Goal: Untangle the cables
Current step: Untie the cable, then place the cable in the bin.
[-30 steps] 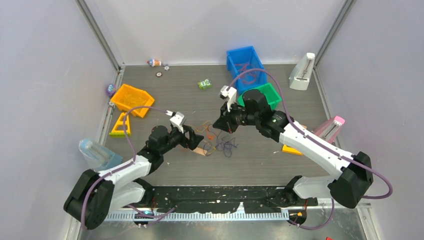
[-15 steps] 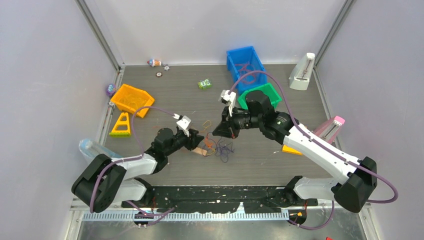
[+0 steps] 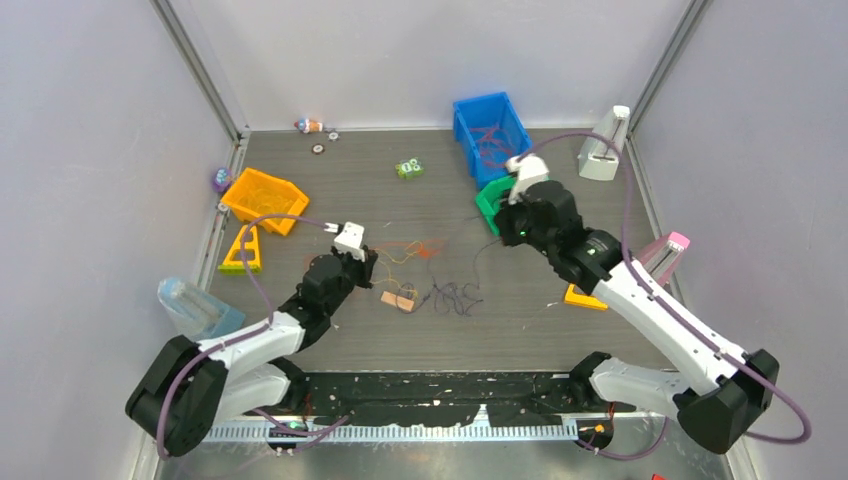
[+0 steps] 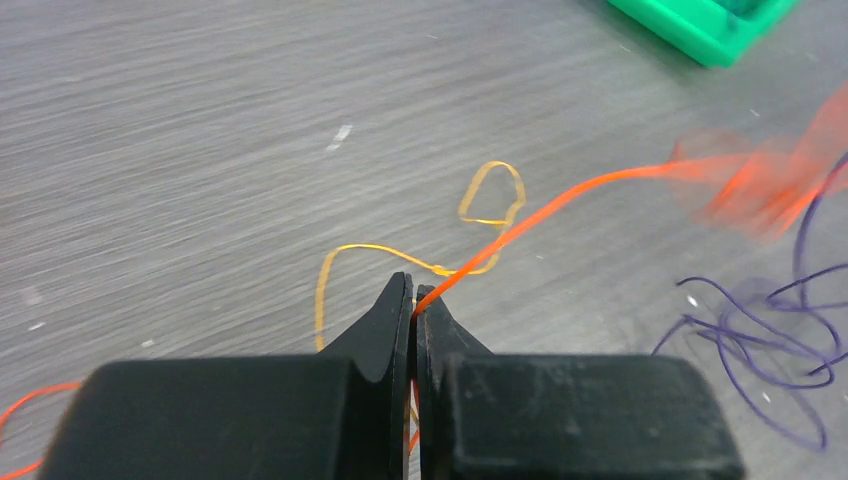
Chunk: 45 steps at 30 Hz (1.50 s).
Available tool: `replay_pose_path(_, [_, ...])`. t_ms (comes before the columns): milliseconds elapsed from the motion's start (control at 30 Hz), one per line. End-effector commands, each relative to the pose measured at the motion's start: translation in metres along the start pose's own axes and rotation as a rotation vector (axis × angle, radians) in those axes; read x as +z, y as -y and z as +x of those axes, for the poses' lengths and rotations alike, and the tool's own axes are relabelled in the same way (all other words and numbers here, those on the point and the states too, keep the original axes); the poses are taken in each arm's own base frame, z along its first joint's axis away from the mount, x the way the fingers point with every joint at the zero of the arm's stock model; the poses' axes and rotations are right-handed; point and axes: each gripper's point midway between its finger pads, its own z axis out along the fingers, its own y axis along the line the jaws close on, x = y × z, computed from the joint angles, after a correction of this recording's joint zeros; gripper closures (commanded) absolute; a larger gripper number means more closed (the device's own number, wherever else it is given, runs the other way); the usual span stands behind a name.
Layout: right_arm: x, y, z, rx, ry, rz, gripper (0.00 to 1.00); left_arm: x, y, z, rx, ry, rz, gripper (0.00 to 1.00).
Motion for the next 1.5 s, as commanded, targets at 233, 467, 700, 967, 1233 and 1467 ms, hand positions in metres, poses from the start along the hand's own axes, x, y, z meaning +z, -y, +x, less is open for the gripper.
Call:
replay_pose_path(233, [-0.117,0.196,0.013,0.403,0.254,0.839,0.95,-0.023,-0.062,-0.003,-0.102,0.046,-0.342,1.00])
replay_pose_path(467, [-0.151,0.211,-0.015,0.443,0.337,0.945,0.95,-0.033,-0.080,-0.001,-0.173,0.033,-0.473,1.00])
replay_pose_path(700, [-0.118,0.184,-0.056,0.403,0.337,0.668,0.95,-0.028,-0.065,-0.009,-0.170,0.038,-0.378,1.00])
replay_pose_path(967, [-0.101,0.143,-0.127,0.309,0.404,0.368,0.95,-0.023,-0.051,-0.013,-0.148,0.017,-0.298,1.00])
replay_pose_path(1233, [-0.055,0.121,-0.168,0.242,0.404,0.142,0.95,-0.025,-0.031,-0.022,-0.113,0.072,-0.165,1.00])
replay_pose_path(1467, [0.002,0.113,-0.192,0.250,0.383,-0.035,0.94,-0.025,-0.027,-0.022,-0.091,0.068,-0.134,1.00])
